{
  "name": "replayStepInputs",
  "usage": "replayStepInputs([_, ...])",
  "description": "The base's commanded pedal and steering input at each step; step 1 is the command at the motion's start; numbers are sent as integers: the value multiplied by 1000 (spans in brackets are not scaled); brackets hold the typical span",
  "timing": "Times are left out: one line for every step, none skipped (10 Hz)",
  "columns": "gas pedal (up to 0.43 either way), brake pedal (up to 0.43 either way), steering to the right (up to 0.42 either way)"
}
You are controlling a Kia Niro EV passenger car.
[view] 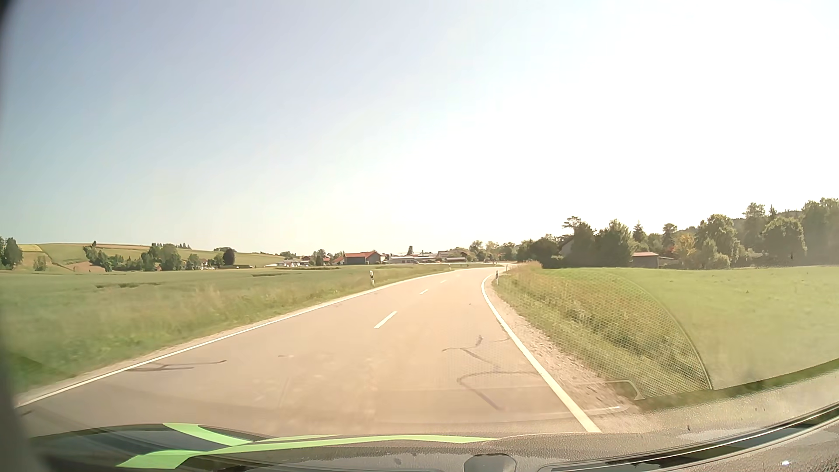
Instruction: Follow the waypoints while adhering to traffic rules and regulations
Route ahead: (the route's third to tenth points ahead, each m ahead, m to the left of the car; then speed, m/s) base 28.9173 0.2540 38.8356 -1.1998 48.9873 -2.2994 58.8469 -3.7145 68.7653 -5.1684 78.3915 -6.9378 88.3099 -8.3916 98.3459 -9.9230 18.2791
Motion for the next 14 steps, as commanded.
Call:
replayStepInputs([169, 0, 1])
replayStepInputs([169, 0, 6])
replayStepInputs([169, 0, 7])
replayStepInputs([169, 0, 7])
replayStepInputs([169, 0, 8])
replayStepInputs([157, 0, 9])
replayStepInputs([157, 0, 10])
replayStepInputs([157, 0, 10])
replayStepInputs([157, 0, 10])
replayStepInputs([157, 0, 10])
replayStepInputs([130, 0, 10])
replayStepInputs([118, 0, 10])
replayStepInputs([118, 0, 11])
replayStepInputs([118, 0, 11])
